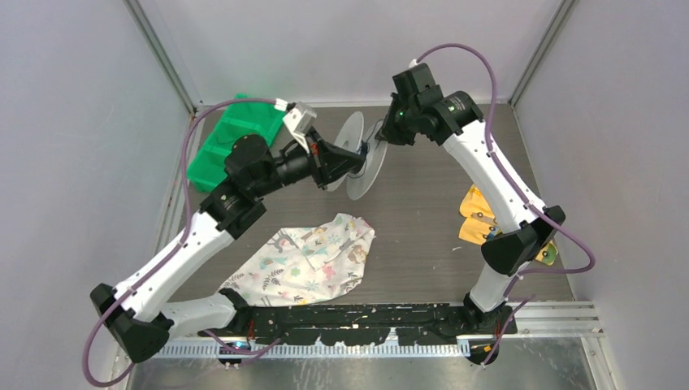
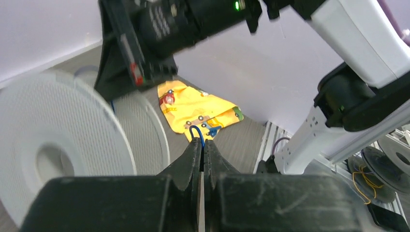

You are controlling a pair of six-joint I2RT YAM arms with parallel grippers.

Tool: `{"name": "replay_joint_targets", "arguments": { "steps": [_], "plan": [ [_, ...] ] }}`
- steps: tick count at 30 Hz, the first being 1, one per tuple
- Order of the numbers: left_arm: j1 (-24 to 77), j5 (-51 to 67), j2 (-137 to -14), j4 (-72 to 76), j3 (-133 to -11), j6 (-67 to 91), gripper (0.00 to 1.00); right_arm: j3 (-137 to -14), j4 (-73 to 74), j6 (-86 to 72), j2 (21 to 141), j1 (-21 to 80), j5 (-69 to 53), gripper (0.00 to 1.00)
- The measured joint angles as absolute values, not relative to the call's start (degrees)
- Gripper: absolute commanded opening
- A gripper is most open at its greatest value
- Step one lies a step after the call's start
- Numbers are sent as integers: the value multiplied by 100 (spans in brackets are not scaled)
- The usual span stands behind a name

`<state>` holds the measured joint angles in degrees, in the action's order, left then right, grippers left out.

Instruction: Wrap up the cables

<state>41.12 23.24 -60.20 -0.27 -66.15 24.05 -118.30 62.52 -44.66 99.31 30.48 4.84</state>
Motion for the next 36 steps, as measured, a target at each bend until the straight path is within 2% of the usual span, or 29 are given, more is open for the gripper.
{"name": "replay_joint_targets", "arguments": {
  "steps": [8,21,31,36],
  "plan": [
    [4112,2648,-6851,5,-7448,2171,0,-10851,6259,-3922,9465,3518,211,1],
    [3798,2971,-7019,-86,-7500,1933,0,-10228,6228,-2904,8123,3559,-982,1],
    [3269,4010,-6984,-67,-7017,1911,0,-9922,6241,-2206,7815,3627,-2204,1],
    [2974,4366,-6818,30,-6567,1999,0,-10047,6230,-2169,7623,3441,-2447,0]
  ]
}}
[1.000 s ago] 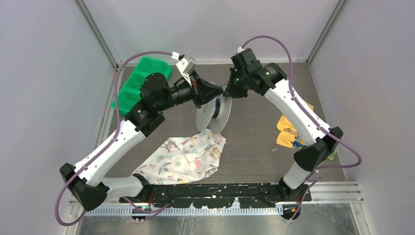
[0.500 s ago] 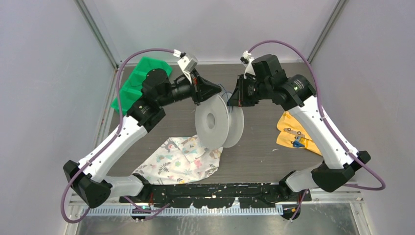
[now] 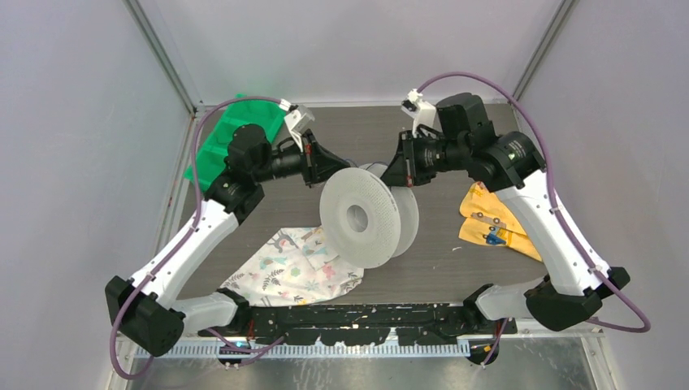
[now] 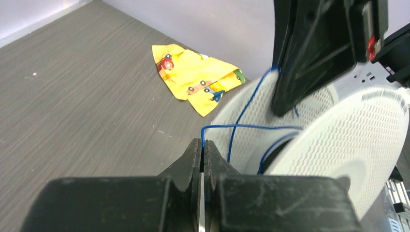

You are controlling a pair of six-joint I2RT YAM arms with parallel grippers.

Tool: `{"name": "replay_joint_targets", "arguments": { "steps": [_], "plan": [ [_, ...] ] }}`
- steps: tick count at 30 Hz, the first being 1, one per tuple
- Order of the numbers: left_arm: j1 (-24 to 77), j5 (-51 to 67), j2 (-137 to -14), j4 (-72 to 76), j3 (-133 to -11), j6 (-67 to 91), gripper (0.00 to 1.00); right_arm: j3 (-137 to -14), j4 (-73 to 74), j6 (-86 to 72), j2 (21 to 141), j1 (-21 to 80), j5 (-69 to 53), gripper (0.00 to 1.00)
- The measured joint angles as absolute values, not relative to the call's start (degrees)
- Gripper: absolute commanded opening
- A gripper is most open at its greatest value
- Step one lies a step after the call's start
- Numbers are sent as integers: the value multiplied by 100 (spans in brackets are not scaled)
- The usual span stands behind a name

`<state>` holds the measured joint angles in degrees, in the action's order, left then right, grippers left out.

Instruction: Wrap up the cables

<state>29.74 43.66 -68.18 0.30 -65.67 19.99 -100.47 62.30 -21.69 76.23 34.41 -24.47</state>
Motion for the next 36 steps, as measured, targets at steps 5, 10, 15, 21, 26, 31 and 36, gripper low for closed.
{"name": "replay_joint_targets", "arguments": {
  "steps": [5,10,15,21,26,31,36],
  "plan": [
    [2875,4285,-6486,322,-6119,2119,0,-10132,6259,-2504,7572,3017,-2611,1],
    [2832,4036,-6396,1011,-5741,2541,0,-10162,5986,-3264,7570,2709,-2687,1],
    [2823,3887,-6493,1599,-5413,3153,0,-10127,5245,-4115,7570,2563,-2539,1],
    [2685,3500,-6514,2117,-5354,3688,0,-10018,4772,-4729,7647,2512,-2480,1],
    [2630,3334,-6514,2471,-5262,4007,0,-10016,4536,-4943,7754,2499,-2611,1],
    [2569,3343,-6525,2803,-5225,4250,0,-9754,3994,-4982,7752,2418,-2899,1],
    [2526,3190,-6593,2421,-5260,4060,0,-8945,3017,-4960,7730,2191,-3361,1]
  ]
}}
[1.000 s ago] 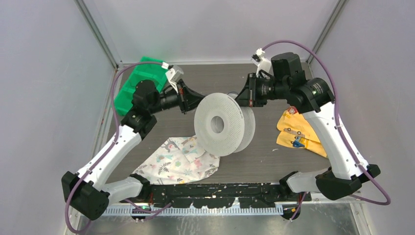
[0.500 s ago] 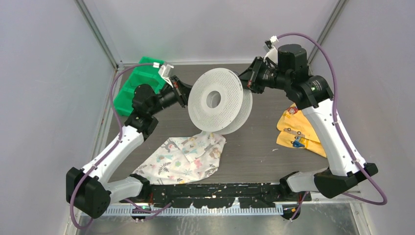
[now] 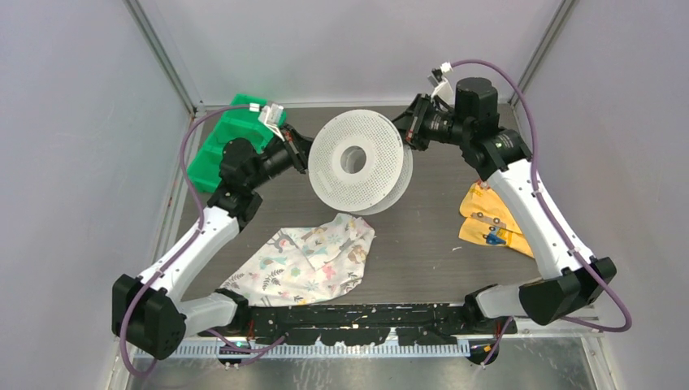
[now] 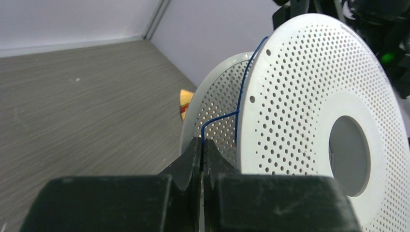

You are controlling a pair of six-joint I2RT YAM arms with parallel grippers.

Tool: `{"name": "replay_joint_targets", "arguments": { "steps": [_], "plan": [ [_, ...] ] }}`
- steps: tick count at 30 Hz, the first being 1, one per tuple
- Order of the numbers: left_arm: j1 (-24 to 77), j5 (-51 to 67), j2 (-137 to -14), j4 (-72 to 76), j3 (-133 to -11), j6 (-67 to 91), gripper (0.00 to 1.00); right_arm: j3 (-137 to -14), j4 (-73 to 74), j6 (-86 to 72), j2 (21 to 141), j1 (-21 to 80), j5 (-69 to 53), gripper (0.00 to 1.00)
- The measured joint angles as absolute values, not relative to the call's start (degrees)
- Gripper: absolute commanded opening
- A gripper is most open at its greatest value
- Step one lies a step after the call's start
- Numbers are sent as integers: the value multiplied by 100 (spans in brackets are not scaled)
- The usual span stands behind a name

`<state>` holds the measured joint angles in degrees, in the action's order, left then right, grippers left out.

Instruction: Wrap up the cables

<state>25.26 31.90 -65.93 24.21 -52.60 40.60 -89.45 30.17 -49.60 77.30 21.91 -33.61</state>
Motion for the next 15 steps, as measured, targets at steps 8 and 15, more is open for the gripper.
{"name": "replay_joint_targets", "arguments": {
  "steps": [8,15],
  "plan": [
    [2432,2936,-7035,1684,-5339,3417,0,-8180,2121,-4724,8173,1964,-3660,1],
    [2255,2624,-7999,1776,-5177,3022,0,-7349,189,-4877,9548,1619,-4580,1]
  ]
}}
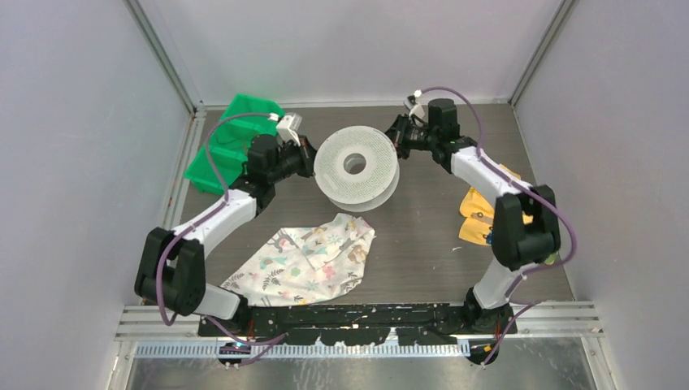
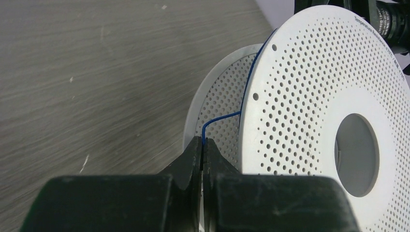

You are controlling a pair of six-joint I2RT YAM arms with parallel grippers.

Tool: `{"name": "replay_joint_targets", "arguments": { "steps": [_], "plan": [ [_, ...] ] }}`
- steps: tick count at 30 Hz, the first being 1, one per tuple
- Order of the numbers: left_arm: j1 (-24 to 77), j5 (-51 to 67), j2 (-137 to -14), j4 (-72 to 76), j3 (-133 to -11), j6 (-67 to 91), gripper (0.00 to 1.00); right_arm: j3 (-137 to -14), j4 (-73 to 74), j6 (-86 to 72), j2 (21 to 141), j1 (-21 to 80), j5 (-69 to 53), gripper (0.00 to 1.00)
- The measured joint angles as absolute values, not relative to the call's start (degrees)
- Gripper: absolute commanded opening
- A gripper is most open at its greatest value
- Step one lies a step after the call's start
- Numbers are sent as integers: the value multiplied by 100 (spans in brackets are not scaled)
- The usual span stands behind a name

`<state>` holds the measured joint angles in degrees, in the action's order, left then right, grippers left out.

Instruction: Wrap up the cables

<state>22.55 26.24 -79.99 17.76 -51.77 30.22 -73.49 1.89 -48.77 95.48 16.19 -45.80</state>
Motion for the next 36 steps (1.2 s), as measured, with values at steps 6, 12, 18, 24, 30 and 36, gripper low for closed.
{"name": "replay_joint_targets", "arguments": {
  "steps": [6,12,18,24,30,36],
  "plan": [
    [2215,2392,-8764,1758,-5148,2943,0,-7341,-523,-4836,10718,1490,-5074,1],
    [2198,2349,-9183,2040,-5065,2893,0,-7422,-1017,-4827,11330,1415,-5443,1],
    [2073,2587,-9465,2329,-5052,2812,0,-7470,-1712,-5247,11723,1374,-5754,1],
    [1988,2744,-9443,3551,-4724,2825,0,-7467,-3017,-6733,12090,1330,-6233,1],
    [1992,2847,-9382,4359,-4521,3046,0,-7526,-3035,-7557,12125,1332,-6340,1],
    [1997,2917,-9271,3872,-4777,3312,1,-8007,-1826,-7380,12099,1310,-6475,1]
  ]
}}
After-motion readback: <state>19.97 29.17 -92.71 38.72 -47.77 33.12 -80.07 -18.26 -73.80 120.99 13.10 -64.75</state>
